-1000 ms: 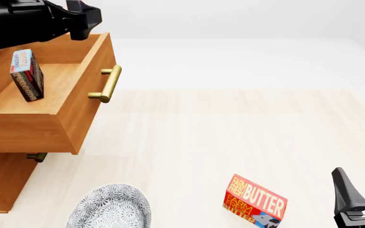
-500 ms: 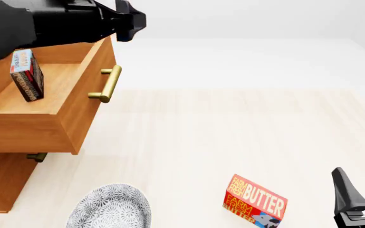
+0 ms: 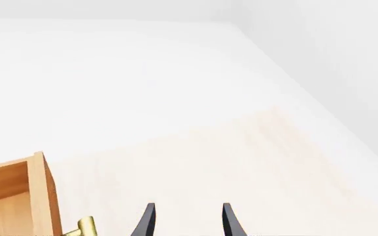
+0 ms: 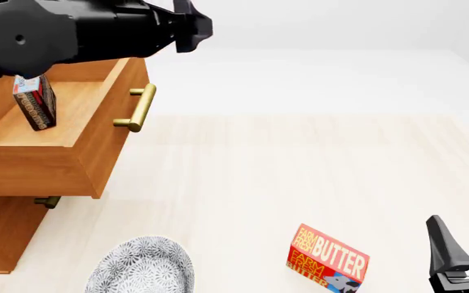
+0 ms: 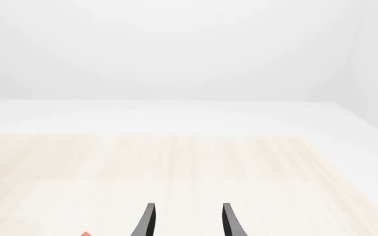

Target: Put the chocolate pudding in the top drawer of the cabinet and close it.

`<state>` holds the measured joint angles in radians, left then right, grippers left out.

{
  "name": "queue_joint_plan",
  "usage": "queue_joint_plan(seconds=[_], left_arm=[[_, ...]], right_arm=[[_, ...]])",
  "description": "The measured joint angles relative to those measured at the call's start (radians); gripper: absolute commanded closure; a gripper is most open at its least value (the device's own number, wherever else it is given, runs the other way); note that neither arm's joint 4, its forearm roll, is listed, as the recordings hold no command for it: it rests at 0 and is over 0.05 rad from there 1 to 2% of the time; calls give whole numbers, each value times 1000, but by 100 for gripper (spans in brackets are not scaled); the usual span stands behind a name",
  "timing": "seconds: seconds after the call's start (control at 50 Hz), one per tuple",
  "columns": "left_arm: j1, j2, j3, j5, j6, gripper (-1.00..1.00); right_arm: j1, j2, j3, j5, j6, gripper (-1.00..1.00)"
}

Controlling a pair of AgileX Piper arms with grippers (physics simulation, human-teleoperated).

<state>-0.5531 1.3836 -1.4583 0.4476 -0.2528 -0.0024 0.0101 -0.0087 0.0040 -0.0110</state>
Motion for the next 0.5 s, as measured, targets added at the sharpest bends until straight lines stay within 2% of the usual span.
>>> queue_joint_plan(seconds=[0.5], left_arm=[[-24, 48, 27, -5, -142, -100]], right_arm=[[0, 0, 0, 0, 0, -100]])
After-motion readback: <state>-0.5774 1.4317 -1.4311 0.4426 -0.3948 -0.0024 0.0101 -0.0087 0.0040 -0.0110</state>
